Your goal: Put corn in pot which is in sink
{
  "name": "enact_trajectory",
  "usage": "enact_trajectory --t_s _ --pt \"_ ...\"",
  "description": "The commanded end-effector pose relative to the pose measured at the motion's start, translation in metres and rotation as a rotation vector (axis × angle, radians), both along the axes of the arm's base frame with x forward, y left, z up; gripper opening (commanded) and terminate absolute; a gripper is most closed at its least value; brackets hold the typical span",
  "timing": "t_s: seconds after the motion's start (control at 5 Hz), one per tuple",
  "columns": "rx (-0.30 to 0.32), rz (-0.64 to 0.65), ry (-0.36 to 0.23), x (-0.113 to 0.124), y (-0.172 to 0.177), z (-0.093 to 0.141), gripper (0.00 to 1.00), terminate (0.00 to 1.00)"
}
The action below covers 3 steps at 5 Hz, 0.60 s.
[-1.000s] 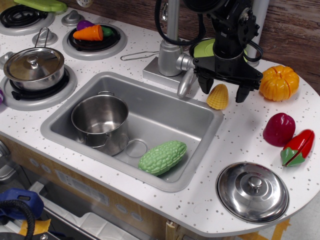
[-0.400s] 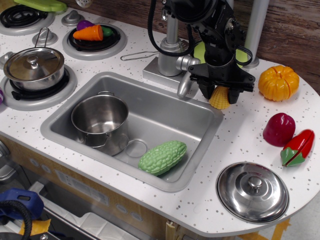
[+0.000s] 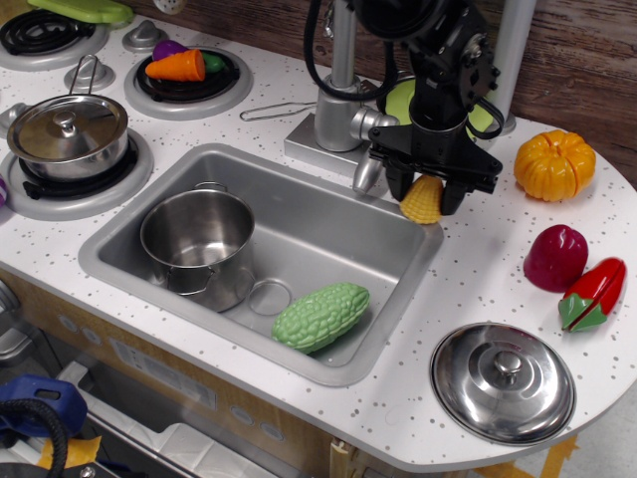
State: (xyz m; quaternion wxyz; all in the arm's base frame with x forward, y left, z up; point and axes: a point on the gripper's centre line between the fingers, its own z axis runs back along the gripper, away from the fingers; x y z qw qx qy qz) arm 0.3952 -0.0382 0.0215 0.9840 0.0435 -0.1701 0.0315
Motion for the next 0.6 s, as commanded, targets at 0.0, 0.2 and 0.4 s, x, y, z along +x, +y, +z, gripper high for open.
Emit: enact_trajectory --t_s 0.0,0.2,0.4 --pt "0.113 -0.005 -0.098 -0.007 -0.001 0.052 0.00 0.00" --pt "0.112 -0.014 -0.066 -0.025 0.018 0.065 0.00 0.00" --pt "0.081 -0.016 -0.044 -0.034 0.038 0.069 0.00 0.00"
